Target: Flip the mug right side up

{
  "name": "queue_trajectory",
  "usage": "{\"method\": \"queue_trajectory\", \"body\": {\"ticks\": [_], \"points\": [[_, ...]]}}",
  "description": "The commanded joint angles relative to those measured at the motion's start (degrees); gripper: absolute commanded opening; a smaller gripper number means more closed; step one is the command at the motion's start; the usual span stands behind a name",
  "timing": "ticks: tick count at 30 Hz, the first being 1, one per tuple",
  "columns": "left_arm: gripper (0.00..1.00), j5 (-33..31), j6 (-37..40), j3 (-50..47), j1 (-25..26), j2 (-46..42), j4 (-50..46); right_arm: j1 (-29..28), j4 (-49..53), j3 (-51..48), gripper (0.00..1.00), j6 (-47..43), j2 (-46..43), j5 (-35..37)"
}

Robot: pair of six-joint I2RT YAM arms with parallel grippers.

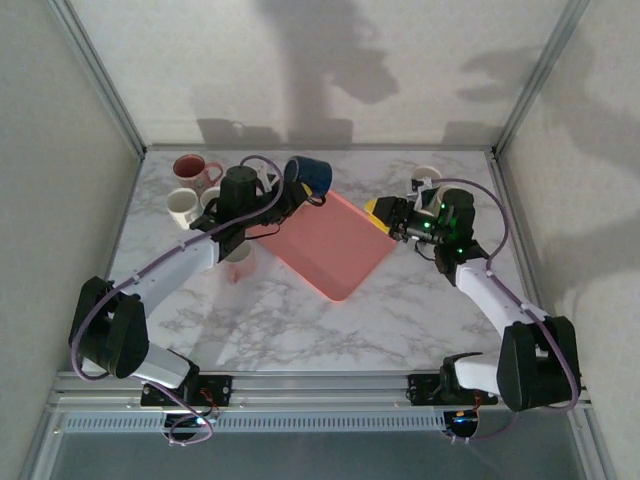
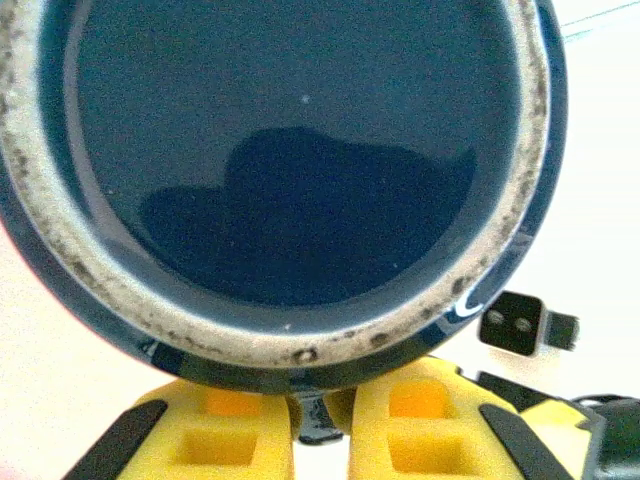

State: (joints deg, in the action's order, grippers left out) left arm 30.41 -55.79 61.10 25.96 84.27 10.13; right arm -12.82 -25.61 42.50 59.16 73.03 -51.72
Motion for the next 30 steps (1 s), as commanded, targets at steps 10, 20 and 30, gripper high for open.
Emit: {"method": "queue_trajectory", "body": {"ticks": [10, 20, 30], "points": [[0.00, 4.2, -4.1, 0.5, 4.0, -1.8, 18.0, -6.5, -24.5, 1.6, 0.56, 18.0, 8.1, 0.2], [0.00, 4.5, -5.1, 0.6, 5.3, -1.3, 19.7, -8.3, -31.8, 2.8, 0.55, 24.6, 11.4, 3.7], [0.00, 4.8, -6.0, 0.6, 6.6, -0.6, 21.2, -9.5, -36.5, 4.4, 0.42, 29.5, 14.8, 6.9]]}}
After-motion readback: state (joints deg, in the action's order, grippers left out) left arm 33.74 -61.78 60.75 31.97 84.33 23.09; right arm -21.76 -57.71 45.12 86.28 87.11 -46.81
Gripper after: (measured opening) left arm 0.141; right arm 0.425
